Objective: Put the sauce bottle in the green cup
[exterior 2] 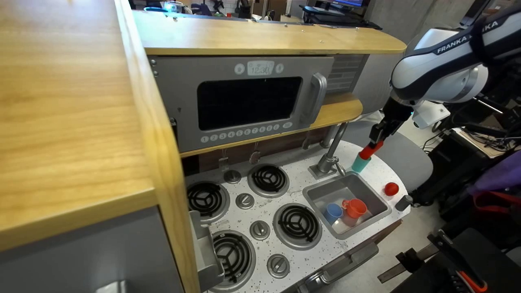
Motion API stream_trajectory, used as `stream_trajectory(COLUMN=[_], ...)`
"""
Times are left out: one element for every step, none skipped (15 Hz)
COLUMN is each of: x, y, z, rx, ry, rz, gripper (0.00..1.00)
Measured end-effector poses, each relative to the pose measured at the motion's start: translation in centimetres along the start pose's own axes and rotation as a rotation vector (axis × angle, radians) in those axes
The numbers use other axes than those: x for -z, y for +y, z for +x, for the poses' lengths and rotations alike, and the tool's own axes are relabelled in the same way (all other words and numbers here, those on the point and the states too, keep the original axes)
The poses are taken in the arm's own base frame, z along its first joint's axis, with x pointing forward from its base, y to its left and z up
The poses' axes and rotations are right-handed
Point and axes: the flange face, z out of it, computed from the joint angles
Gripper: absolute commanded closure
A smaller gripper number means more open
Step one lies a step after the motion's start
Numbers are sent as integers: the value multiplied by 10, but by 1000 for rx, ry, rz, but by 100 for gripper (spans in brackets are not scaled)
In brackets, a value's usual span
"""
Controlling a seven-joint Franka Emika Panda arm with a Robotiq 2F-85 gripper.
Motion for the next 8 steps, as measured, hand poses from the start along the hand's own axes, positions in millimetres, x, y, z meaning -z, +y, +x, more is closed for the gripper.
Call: stream_trajectory(x=[0, 0, 0, 0, 0, 0, 1, 2], y=[0, -1, -1, -1, -1, 0, 2, 5], z=[0, 0, 0, 1, 0, 0, 0, -1], rx=[0, 1, 1, -2, -11, -24, -41, -58], ry=[0, -1, -1, -1, -1, -1, -2, -2], rz=[0, 0, 0, 0, -1, -3, -7, -11], gripper=[36, 34, 29, 22, 14, 7, 0, 0])
